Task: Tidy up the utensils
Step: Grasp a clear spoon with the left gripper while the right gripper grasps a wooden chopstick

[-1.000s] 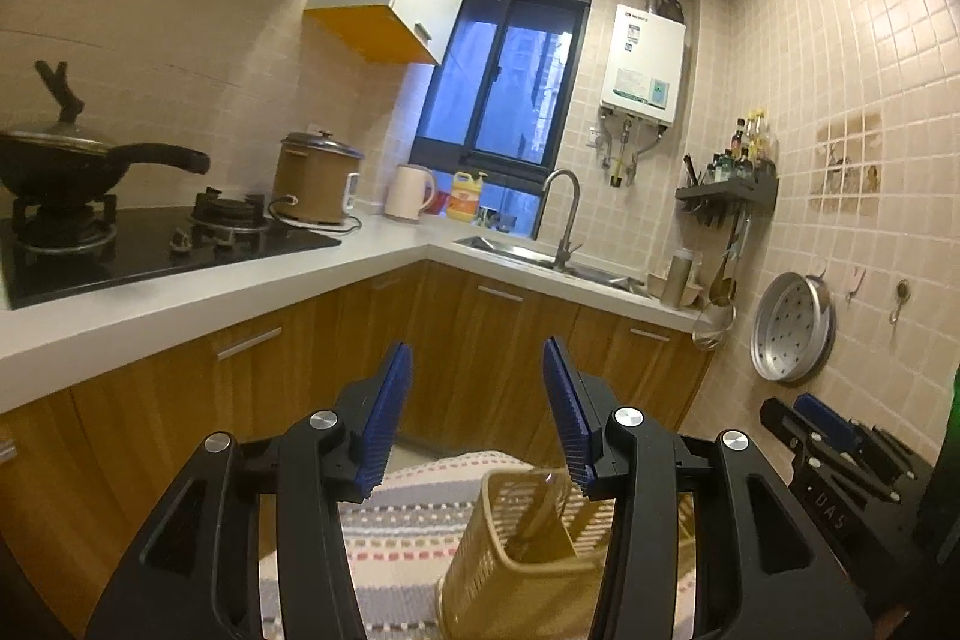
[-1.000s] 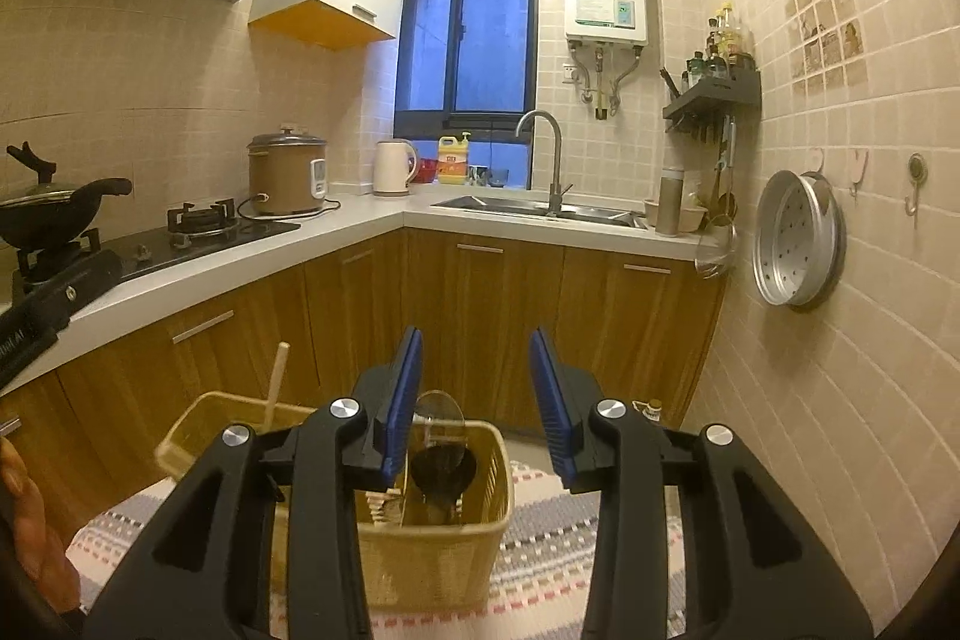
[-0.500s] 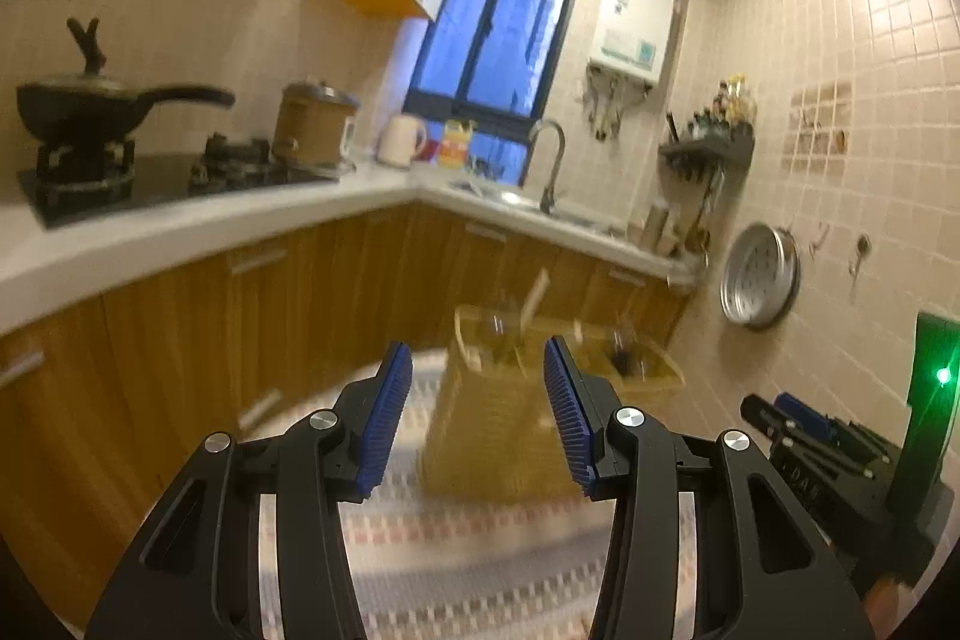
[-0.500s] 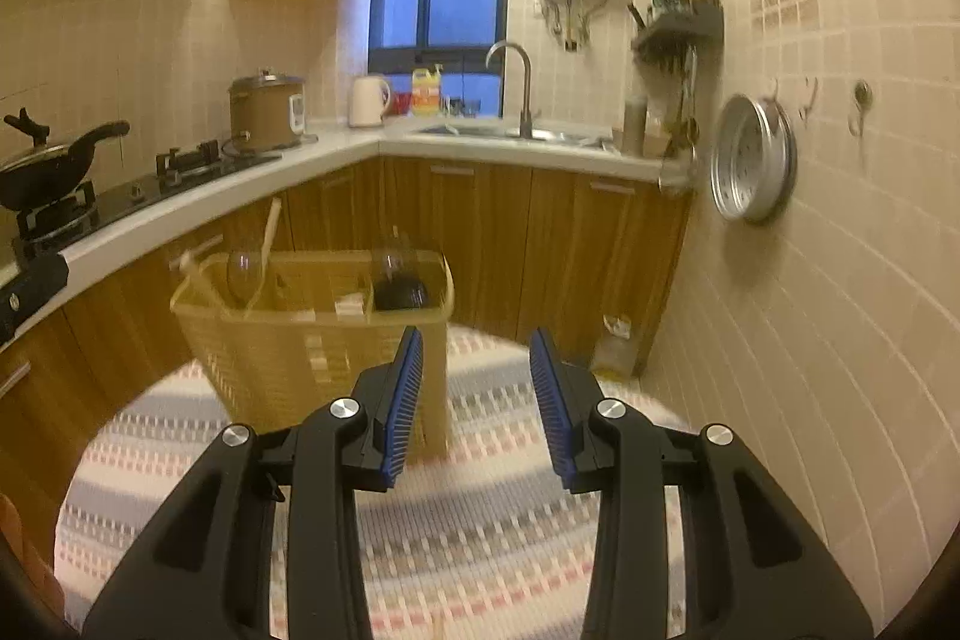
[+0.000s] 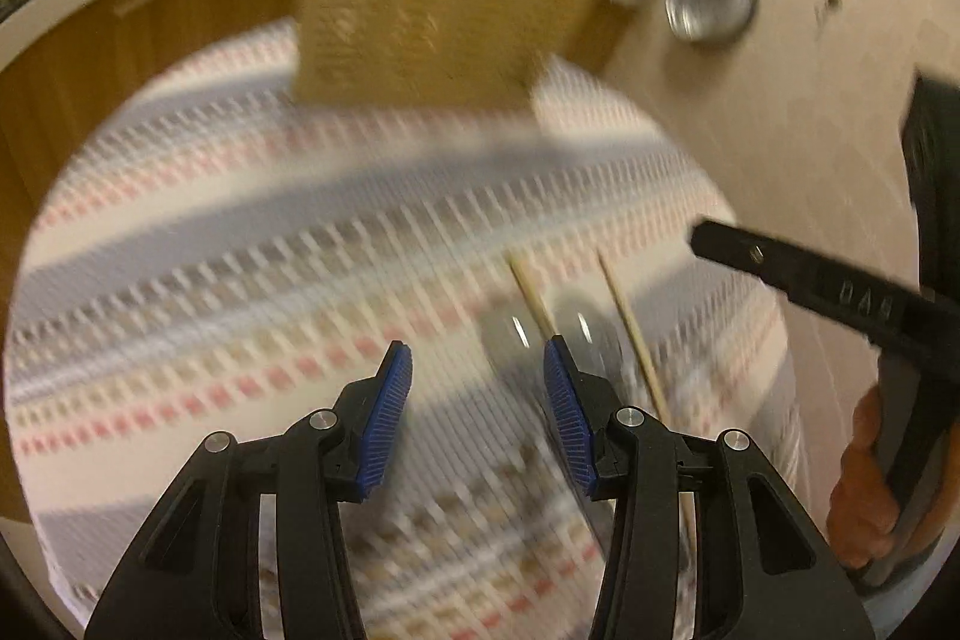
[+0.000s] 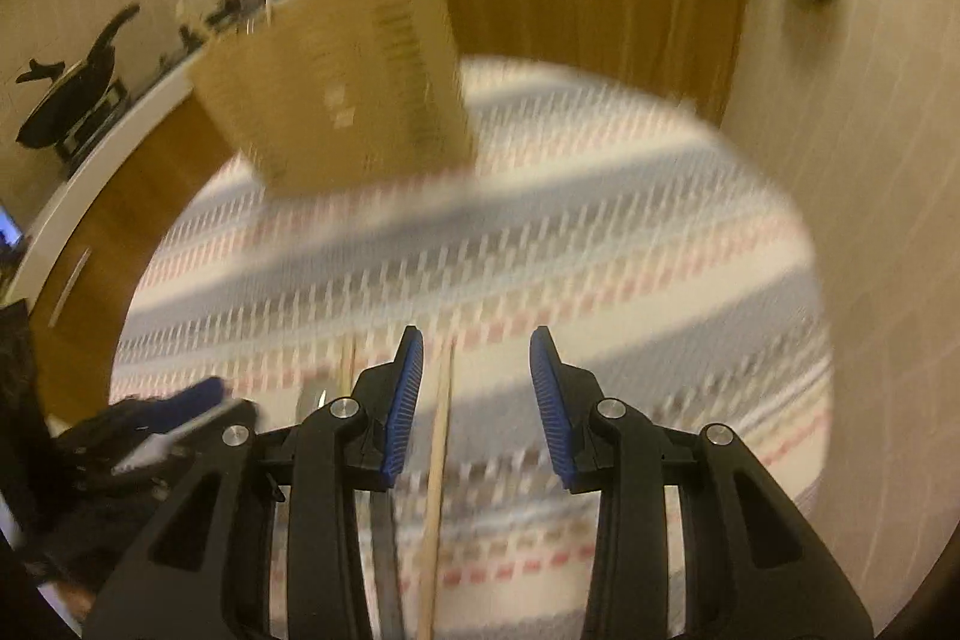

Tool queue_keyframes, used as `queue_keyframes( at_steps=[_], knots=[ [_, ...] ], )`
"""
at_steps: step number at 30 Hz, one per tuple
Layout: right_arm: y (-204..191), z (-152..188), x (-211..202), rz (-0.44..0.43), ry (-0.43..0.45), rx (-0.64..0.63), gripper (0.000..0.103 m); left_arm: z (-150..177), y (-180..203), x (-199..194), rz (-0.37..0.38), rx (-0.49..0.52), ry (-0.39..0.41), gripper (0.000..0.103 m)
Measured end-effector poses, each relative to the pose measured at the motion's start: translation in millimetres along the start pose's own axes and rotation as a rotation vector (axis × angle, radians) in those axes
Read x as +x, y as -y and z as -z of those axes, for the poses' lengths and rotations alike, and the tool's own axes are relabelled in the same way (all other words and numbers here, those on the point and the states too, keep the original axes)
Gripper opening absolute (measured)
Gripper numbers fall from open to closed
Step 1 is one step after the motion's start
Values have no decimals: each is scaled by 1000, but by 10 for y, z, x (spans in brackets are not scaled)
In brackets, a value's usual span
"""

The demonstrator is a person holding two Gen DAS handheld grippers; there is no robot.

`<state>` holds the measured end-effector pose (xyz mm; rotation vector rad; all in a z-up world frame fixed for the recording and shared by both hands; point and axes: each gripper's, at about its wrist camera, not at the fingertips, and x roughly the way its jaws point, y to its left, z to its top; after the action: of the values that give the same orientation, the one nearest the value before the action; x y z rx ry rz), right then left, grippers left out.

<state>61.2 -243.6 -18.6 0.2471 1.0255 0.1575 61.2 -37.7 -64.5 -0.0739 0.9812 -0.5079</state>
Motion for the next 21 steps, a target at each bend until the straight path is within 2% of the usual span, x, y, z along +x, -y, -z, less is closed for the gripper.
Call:
queue_keyframes(
  at_steps=[3, 6, 7, 9, 11, 16, 18, 20, 21],
  knots=[
    [-28, 101, 97, 8, -45, -27, 34, 107, 157, 86, -39, 51, -23, 51],
    [-58, 165, 182, 14, -77, -36, 33, 180, 285, 148, -164, 104, 2, 50],
    [-62, 168, 211, 8, -88, -31, 32, 171, 305, 153, -182, 116, 5, 49],
    [-51, 172, 222, 8, -96, -28, 29, 170, 332, 149, -185, 134, 12, 43],
    [-29, 173, 219, 17, -92, -26, 28, 176, 331, 146, -187, 132, 18, 42],
    [-28, 170, 283, 40, -111, -26, 28, 229, 452, 180, -264, 169, 46, 41],
    [-42, 133, 330, 49, -117, -40, 27, 232, 458, 169, -286, 186, 47, 33],
    [-79, 98, 370, 73, -123, -58, 24, 219, 417, 147, -298, 183, 43, 15],
    [-109, 74, 402, 88, -129, -67, 22, 205, 362, 129, -299, 171, 40, 14]
  ],
)
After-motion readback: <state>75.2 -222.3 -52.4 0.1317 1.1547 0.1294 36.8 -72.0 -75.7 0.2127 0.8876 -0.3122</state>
